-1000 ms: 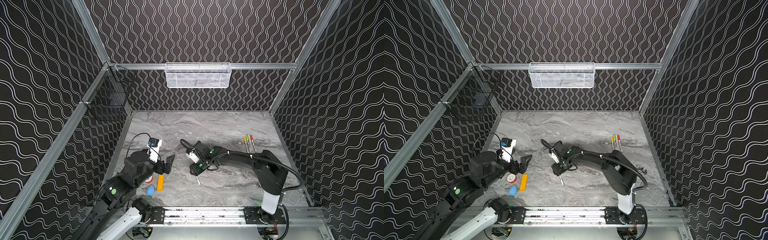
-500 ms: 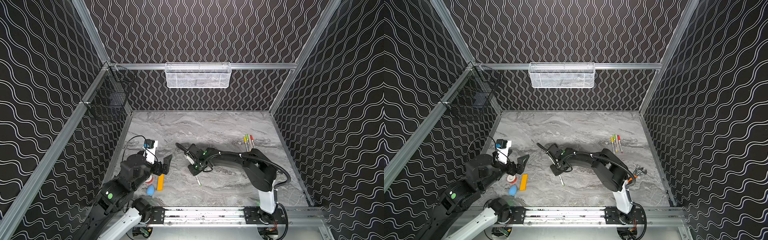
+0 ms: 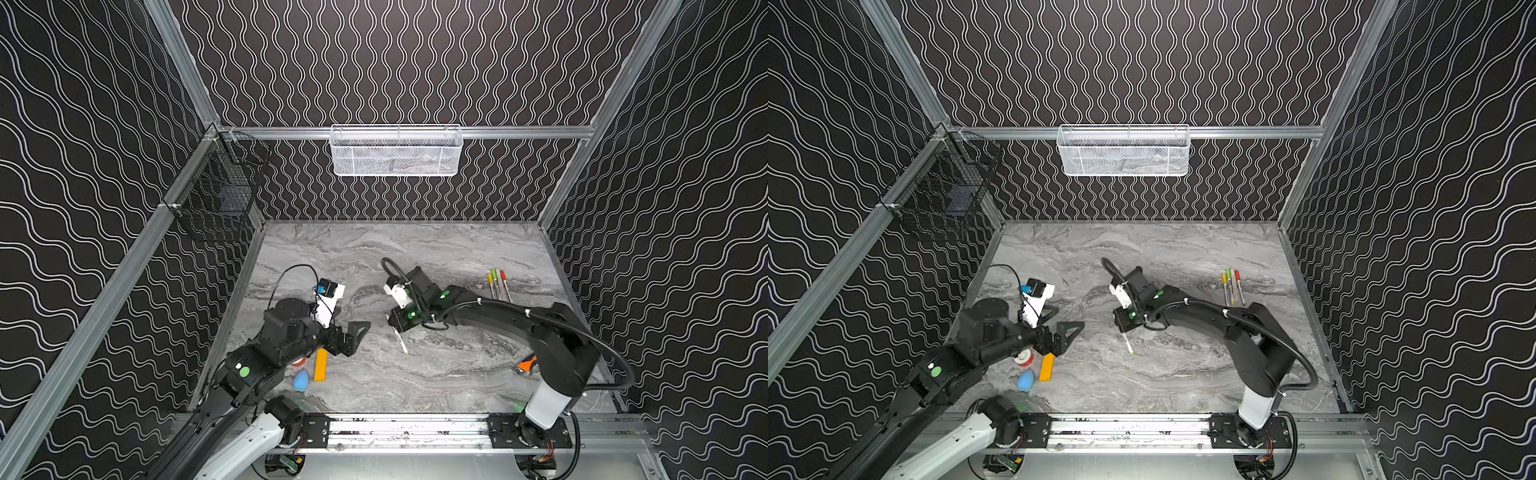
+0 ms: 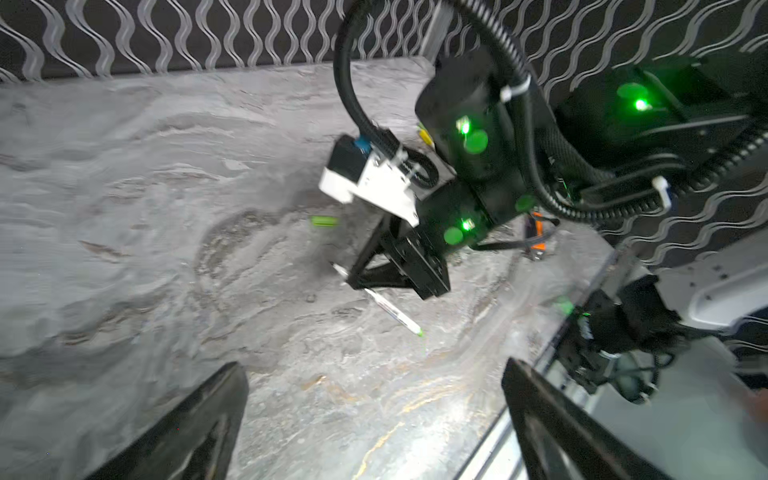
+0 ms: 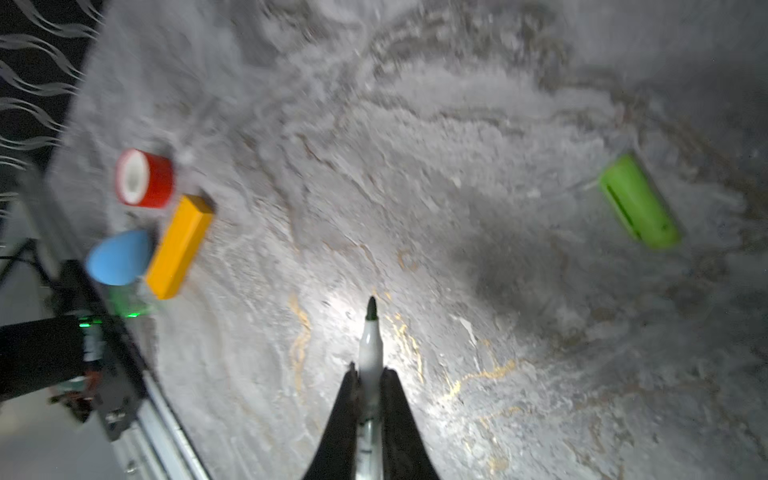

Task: Insert the pens into the pen caps

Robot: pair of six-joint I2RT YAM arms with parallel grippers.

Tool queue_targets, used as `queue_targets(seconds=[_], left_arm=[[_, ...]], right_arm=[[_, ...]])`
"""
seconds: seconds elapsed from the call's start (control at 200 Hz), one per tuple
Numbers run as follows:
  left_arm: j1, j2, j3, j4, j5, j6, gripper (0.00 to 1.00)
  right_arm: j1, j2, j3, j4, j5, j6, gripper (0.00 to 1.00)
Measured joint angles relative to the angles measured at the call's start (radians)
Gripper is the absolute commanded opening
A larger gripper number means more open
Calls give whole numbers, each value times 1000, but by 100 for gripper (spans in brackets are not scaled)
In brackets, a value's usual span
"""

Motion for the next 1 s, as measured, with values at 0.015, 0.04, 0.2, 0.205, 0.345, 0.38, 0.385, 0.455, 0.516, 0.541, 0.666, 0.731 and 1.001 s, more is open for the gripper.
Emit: queue_targets(seconds=[0.015, 0.04, 0.2, 0.205, 0.345, 0.38, 0.385, 0.455, 0.516, 0.541, 0.666, 0.731, 1.001], left_arm=[[0, 4, -7, 15, 18, -5, 99], [0, 10, -20, 42, 47, -19, 98], [-2, 50, -95, 214, 196, -85, 99], [-1, 51, -97, 217, 199, -87, 98], [-3, 91, -133, 360, 280, -128, 94], [-3, 101, -140, 389, 296, -129, 92], [-3, 102, -141, 391, 298, -130, 91], [-5, 120, -148, 447, 323, -133, 86], [-5, 137, -148, 491, 342, -138, 82], [-4, 144, -148, 511, 350, -142, 81], [-4, 176, -151, 604, 393, -153, 72], [-4, 190, -156, 655, 413, -171, 65], [-4, 241, -176, 849, 513, -241, 42]], right_arm=[[-10, -12, -7, 11, -11, 0, 11], [-29, -35, -21, 32, -38, 1, 11], [-101, -172, -84, 188, -212, 25, 11], [-101, -178, -87, 197, -222, 26, 11], [-118, -279, -137, 375, -369, 69, 12], [-120, -292, -145, 414, -399, 84, 12], [-120, -294, -146, 421, -405, 86, 12], [-121, -311, -153, 482, -459, 118, 11], [-122, -327, -174, 553, -499, 153, 11], [-122, -336, -187, 575, -516, 164, 11], [-120, -378, -262, 729, -584, 255, 11], [-120, -400, -296, 821, -611, 294, 11], [-116, -436, -354, 1048, -656, 383, 11]])
